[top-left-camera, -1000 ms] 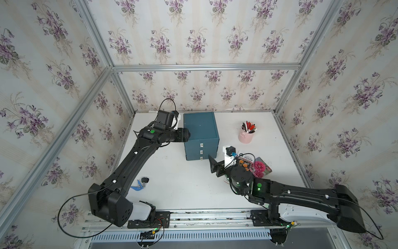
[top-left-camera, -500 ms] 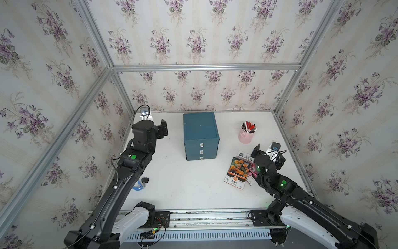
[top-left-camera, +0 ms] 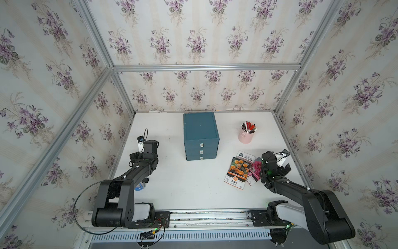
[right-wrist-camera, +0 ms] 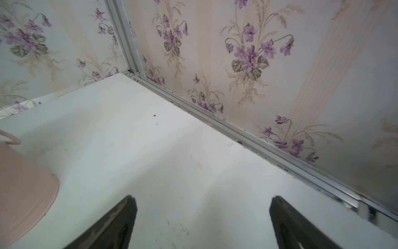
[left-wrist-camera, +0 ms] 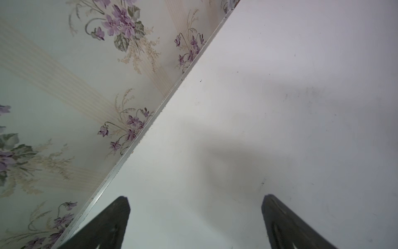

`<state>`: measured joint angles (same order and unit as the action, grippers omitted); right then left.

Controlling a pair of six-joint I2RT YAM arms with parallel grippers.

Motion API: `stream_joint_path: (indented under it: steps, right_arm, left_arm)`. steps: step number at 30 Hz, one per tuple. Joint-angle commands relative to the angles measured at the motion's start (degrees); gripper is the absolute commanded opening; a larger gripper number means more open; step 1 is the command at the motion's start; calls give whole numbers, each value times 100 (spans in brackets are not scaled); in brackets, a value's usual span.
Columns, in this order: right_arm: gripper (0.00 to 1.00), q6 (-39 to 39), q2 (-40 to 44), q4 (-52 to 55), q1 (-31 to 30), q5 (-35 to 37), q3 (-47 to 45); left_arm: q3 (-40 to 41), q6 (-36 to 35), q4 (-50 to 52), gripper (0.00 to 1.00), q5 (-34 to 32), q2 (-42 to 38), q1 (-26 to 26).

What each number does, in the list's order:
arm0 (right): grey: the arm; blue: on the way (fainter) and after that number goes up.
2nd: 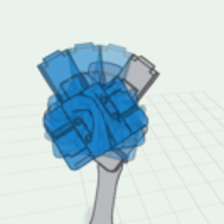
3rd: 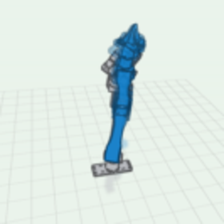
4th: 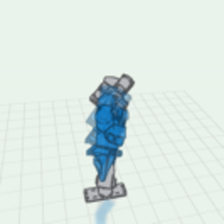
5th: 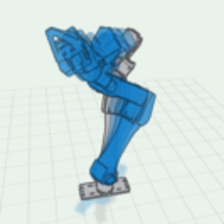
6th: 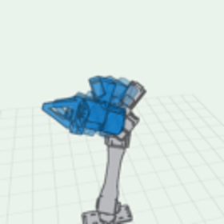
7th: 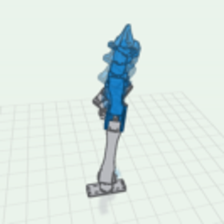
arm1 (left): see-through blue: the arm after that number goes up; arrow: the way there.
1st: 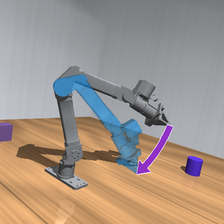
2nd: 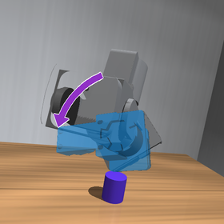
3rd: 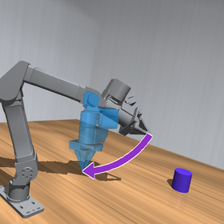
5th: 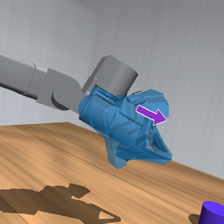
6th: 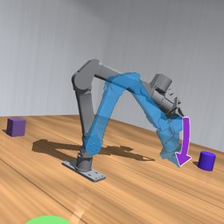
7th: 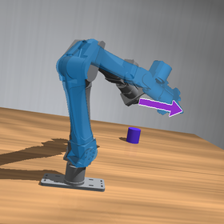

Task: Take the seed bags out of the drawer
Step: Reset both arms

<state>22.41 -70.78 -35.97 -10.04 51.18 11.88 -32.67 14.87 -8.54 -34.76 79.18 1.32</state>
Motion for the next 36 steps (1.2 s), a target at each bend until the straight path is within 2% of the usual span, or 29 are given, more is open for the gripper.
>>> stream_joint_path:
  steps: [1,2,3,5,6,7,8,9,10,11,12,14,16,17,18,22,36]
  right_arm:
    - [100,-1238,-550,-2345,110,-1365,36]
    - [100,-1642,-718,-2441,146,-2024,178]
    - [100,-1905,-863,-2668,179,-2453,192]
    - [99,-2111,-1707,-4471,382,-3346,-289]
    - [100,-2229,-2004,-4951,406,-3396,-281]
    - [100,-2073,-1734,-3921,457,-3560,-21]
    - [100,-1975,-1679,-3533,639,-3913,105]
    - [100,-2011,-1865,-4349,689,-3983,-88]
    - [100,-1892,-1707,-4049,715,-3959,-79]
    - [100,-1852,-1610,-3717,749,-3983,-42]
    - [100,-1925,-1791,-4292,751,-3982,-129]
    - [100,-1856,-1593,-3693,736,-3947,-44]
    - [100,-1940,-1766,-4291,715,-3922,-161]
    - [100,-1889,-1622,-3906,715,-3897,-94]
    - [100,-1891,-1657,-3881,714,-3883,-65]
    - [100,-2153,-1726,-3662,705,-4522,99]
    - [100,-2153,-1706,-3602,705,-4525,113]
  left_arm:
    - [59,-144,-1267,100,275,147,-9]
    - [219,-344,-1742,100,373,150,16]
    - [182,-324,-1582,100,543,148,26]
    - [241,-610,-1854,100,717,332,111]
    - [310,-888,-2140,100,987,397,163]
    - [317,-1143,-2248,100,1555,448,167]
    - [330,-1381,-2416,100,2091,545,150]
    - [438,-1559,-2604,100,2456,567,155]
    - [753,-1674,-3263,100,2812,722,72]
    - [1028,-1593,-4120,100,2630,905,57]
    - [1038,-1583,-4209,100,2604,910,61]
    - [660,-1477,-2958,100,2615,626,52]
    - [865,-1594,-3650,100,2582,769,74]
    - [783,-1546,-3281,100,2533,641,111]
    - [786,-1561,-3317,100,2526,665,118]
    - [809,-1575,-3386,100,2496,672,130]
    - [790,-1565,-3329,100,2501,665,129]
